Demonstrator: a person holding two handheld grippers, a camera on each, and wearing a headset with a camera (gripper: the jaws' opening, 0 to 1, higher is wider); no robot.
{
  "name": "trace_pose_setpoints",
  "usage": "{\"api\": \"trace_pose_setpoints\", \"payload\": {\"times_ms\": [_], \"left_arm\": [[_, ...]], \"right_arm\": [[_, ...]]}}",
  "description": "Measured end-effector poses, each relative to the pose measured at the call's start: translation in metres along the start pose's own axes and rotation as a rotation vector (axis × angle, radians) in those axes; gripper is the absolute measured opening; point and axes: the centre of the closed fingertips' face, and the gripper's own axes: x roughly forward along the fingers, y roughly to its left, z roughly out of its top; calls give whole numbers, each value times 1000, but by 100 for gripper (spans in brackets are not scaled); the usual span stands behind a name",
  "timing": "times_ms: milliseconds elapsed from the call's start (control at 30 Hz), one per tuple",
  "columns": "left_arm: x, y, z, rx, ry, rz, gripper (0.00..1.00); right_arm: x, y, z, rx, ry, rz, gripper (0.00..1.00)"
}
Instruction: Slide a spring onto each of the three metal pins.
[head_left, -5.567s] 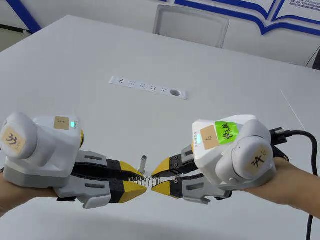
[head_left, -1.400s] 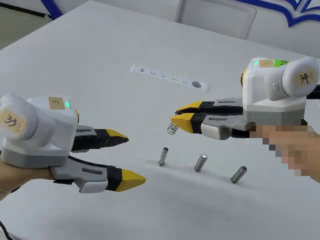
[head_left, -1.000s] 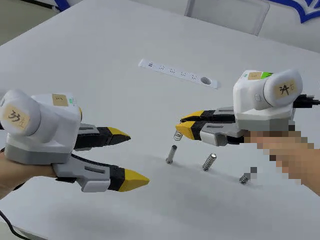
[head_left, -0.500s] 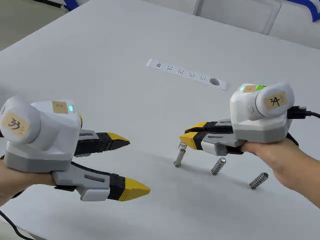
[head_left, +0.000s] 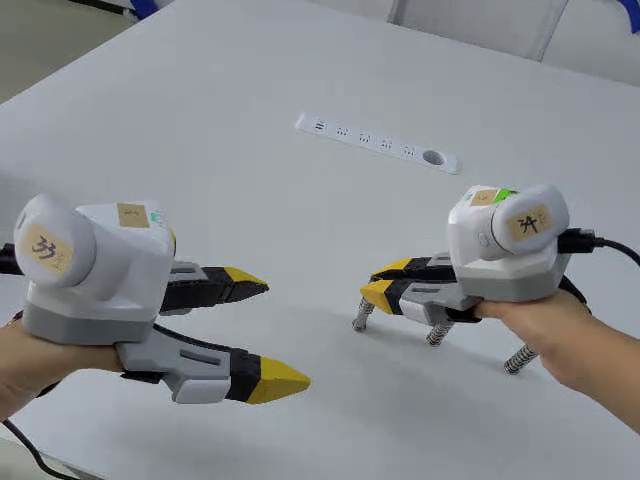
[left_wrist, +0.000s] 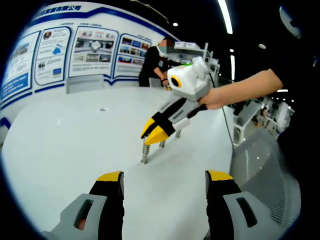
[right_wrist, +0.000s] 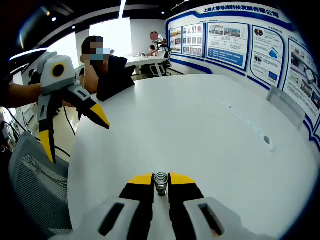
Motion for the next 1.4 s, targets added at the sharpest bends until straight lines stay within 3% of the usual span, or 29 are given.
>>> {"api": "trace_pose_setpoints", "payload": {"times_ms": [500,1033,1233,1400], "left_arm": [[0,3,-2,-9,12,10,67],[3,0,-3,-7,21,5,67],[5,-4,2,-1,15,0,67],[8,-7,8,16,12,-8,68]], "right_arm": [[14,1,-23,28,23,-8,12],[16,1,-22,35,21,-12,14],[0,-6,-3,52,-39,-23,17],[-25,-20,9,75,-94,-61,19]]}}
